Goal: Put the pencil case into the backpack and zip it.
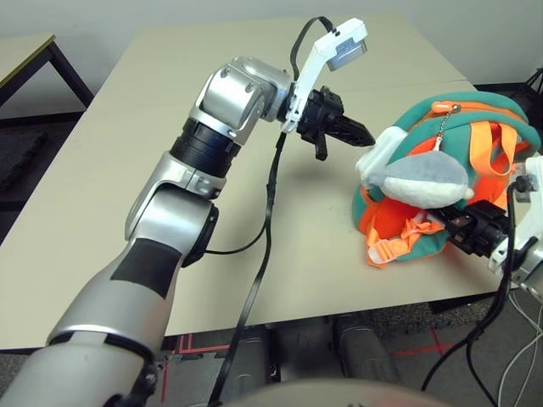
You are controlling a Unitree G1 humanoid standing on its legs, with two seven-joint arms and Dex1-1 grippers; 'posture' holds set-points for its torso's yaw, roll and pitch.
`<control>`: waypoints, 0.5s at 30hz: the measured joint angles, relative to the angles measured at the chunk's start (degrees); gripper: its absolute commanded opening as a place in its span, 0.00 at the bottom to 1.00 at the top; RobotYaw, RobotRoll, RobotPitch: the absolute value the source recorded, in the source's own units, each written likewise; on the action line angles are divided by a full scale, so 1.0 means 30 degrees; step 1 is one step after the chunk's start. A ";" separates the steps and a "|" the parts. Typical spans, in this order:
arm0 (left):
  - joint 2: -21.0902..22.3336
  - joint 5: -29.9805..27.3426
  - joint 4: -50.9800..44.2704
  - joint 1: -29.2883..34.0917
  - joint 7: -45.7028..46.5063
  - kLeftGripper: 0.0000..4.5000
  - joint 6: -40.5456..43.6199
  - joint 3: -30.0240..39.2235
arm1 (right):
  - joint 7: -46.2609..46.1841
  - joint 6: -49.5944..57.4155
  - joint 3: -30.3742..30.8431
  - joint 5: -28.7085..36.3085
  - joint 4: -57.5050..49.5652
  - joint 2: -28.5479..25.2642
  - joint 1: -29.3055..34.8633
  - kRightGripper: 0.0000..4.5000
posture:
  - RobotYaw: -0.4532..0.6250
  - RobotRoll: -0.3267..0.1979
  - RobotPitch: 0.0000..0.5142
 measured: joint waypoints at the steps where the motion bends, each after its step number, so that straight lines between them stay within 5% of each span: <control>1: -0.0095 0.0006 0.0152 0.0001 0.0018 0.00 -0.0090 -0.0018 | 0.0000 0.0000 -0.0001 0.0000 0.0000 0.0000 0.0001 0.03 | 0.13 0.62 0.18; 15: -0.3135 0.0474 0.1703 -0.0103 0.0788 0.00 -0.0760 -0.0429 | 0.0017 -0.0001 -0.0207 -0.0009 -0.0003 -0.0016 0.0186 0.03 | 0.12 0.62 0.19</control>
